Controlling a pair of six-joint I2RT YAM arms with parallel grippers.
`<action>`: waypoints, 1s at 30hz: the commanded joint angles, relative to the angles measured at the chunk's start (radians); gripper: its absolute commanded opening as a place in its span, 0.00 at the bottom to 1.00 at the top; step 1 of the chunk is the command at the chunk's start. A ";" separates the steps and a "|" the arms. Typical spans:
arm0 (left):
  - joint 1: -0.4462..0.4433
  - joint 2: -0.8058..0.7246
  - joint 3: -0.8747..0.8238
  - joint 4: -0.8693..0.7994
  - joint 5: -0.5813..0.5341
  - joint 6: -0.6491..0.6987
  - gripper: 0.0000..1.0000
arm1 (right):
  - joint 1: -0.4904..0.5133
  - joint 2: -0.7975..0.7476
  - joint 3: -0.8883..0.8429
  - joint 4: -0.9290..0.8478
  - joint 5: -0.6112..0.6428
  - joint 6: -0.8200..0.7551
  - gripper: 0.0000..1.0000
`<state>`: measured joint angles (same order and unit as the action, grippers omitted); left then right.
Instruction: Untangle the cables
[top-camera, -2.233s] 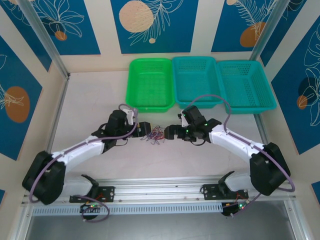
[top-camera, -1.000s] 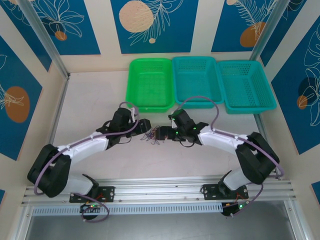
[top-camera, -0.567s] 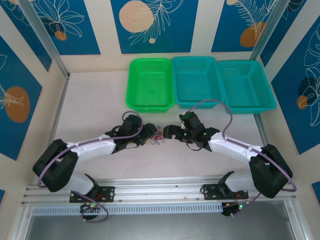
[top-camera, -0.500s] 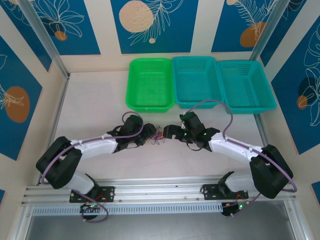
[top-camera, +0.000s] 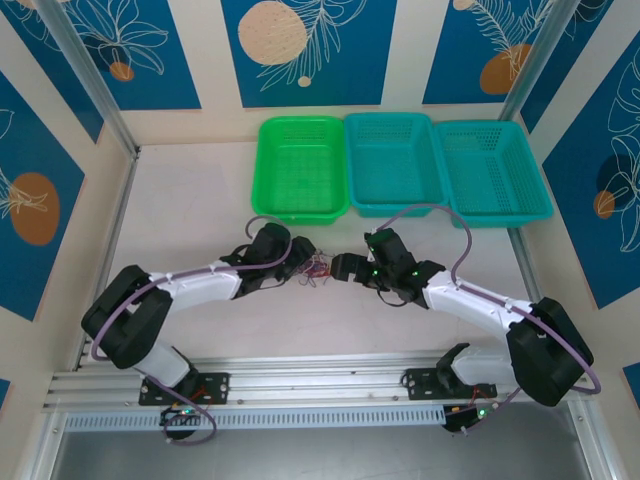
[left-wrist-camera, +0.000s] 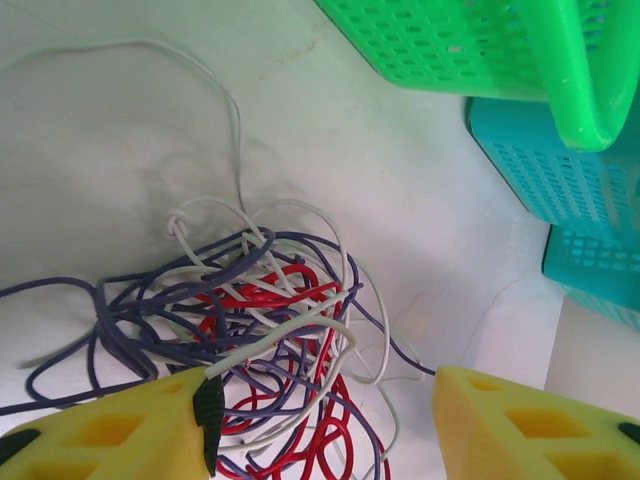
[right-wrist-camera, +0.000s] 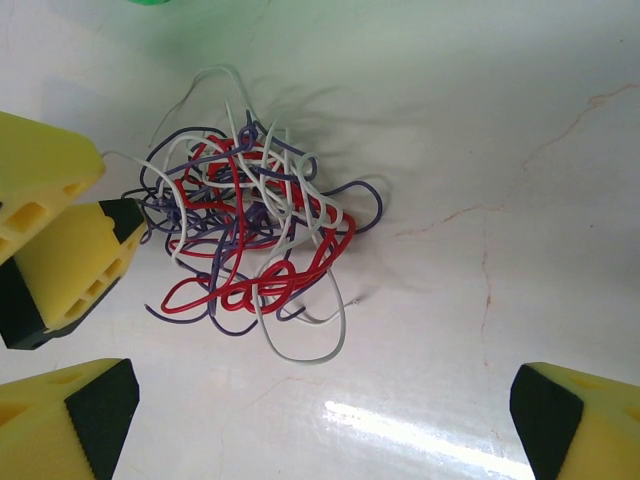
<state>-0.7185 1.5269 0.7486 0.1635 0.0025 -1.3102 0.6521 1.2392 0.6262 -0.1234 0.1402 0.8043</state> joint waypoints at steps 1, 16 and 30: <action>0.002 -0.041 0.018 -0.054 -0.076 0.035 0.57 | -0.006 -0.019 -0.006 -0.008 0.016 0.010 0.97; 0.011 0.108 0.115 -0.010 -0.099 0.076 0.49 | -0.008 -0.056 -0.023 -0.024 0.029 0.018 0.97; 0.013 0.142 0.132 0.015 -0.113 0.099 0.11 | 0.002 0.000 0.000 0.019 0.011 0.012 0.98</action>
<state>-0.7136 1.6772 0.8509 0.1757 -0.0856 -1.2308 0.6479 1.2098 0.6197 -0.1181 0.1501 0.8116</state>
